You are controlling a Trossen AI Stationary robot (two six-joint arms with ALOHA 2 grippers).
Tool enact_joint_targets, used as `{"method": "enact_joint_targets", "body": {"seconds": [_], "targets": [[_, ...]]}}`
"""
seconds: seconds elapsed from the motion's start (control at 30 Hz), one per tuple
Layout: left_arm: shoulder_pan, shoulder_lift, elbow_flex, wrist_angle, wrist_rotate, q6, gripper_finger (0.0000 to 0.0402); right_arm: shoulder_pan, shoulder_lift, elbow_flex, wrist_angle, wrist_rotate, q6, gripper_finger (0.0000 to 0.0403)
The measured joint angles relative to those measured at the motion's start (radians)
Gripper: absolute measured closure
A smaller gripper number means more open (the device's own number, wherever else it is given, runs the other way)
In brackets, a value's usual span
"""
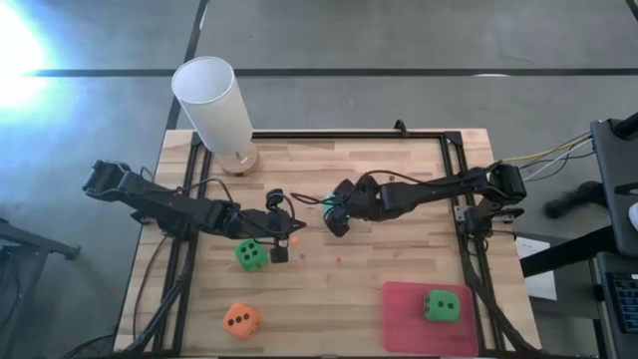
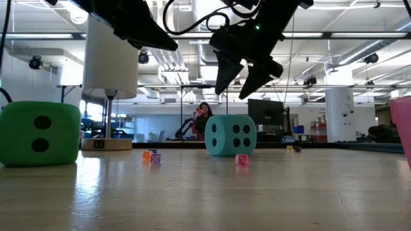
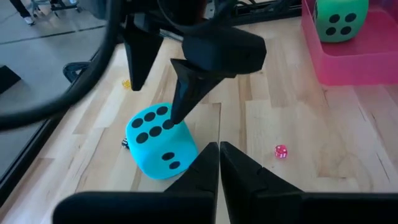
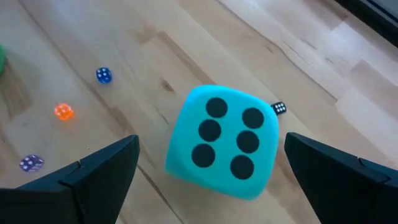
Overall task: Pick & Place Dice
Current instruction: Put the large blue die into the bin
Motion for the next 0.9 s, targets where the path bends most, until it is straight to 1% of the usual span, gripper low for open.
{"method": "enact_joint_targets", "body": {"seconds": [0.13, 0.3, 0.53, 0.77, 0.9], "targets": [[0.0, 0.0, 0.0, 0.0, 0.0, 0.0, 0.0382, 0.001, 0.0, -0.002, 0.008, 0.048, -0.008, 0.0003], [0.0, 0.0, 0.0, 0.0, 0.0, 0.0, 0.0382, 0.002, 0.012, -0.008, 0.023, 0.074, -0.045, 0.0003], [0.0, 0.0, 0.0, -0.003, 0.0, 0.0, 0.0382, -0.011, 0.078, 0.001, 0.029, 0.074, -0.057, 0.0003], [0.0, 0.0, 0.0, -0.007, 0.0, 0.0, 0.0382, -0.024, 0.086, 0.022, 0.023, 0.074, -0.055, 0.0003], [0.0, 0.0, 0.0, -0.007, 0.0, 0.0, 0.0382, -0.029, 0.086, 0.023, 0.0, 0.05, -0.007, 0.0003]]}}
